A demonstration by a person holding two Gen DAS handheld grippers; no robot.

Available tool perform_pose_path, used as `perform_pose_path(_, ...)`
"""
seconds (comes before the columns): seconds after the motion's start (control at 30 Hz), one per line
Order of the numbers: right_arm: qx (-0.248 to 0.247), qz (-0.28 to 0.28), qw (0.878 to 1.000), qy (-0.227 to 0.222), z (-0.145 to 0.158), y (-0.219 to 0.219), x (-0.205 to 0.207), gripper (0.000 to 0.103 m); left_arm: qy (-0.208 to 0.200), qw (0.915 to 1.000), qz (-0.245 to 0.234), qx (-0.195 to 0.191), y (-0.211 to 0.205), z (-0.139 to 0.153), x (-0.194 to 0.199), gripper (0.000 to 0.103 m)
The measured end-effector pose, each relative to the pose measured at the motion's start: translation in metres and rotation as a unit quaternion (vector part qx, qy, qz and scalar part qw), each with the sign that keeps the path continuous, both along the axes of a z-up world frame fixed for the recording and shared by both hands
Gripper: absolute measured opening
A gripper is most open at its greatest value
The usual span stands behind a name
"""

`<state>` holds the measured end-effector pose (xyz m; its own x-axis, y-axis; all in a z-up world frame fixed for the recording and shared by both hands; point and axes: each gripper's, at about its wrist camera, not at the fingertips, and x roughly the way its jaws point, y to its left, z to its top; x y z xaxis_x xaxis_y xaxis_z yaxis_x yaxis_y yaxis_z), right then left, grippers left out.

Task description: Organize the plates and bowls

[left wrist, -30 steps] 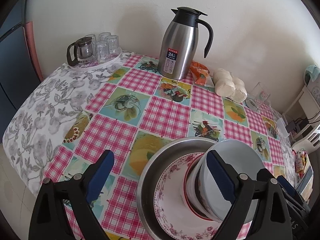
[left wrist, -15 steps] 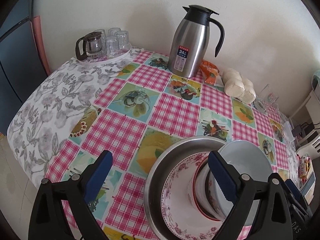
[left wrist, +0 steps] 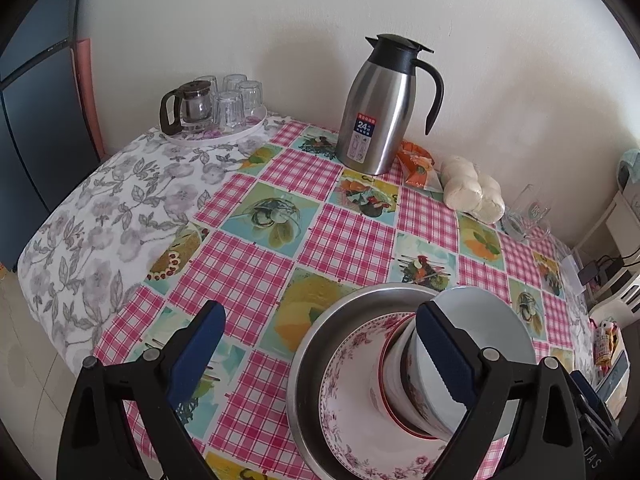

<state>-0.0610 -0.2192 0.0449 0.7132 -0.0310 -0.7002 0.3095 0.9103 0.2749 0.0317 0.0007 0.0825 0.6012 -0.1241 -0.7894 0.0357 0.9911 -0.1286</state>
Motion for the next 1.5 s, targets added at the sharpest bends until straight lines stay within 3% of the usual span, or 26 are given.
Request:
perform_pose_path(0.1,0.001,-0.002,1.0,-0.002,-0.001,-0.002,-0.006,0.103,-0.01,0.9999,-0.003,0.007,-0.003,0.001,-0.005,0.096)
perform_pose_path(0.23,0.004,-0.002,1.0,-0.008,-0.001,-0.003,-0.012,0.103,-0.03,0.9985,0.005,0.045,-0.008,0.006,-0.015,0.096)
perform_pose_path(0.37,0.006,0.002,1.0,-0.02,0.002,-0.003,-0.019,0.103,-0.038,0.9979,0.012,0.052,-0.008,0.01,-0.024,0.096)
perform_pose_path(0.57,0.003,0.011,1.0,-0.02,0.001,0.001,-0.027,0.103,-0.01,0.9979,0.027,0.058,-0.003,0.002,-0.033,0.096)
perform_pose_path(0.83,-0.004,0.032,0.999,-0.016,-0.001,0.008,-0.038,0.103,0.014,0.9983,0.013,0.055,0.002,-0.008,-0.048,0.096)
perform_pose_path(1.5,-0.015,0.061,0.997,0.05,-0.028,0.016,-0.048,0.103,0.092,0.9918,-0.004,0.089,0.003,-0.045,-0.066,0.096)
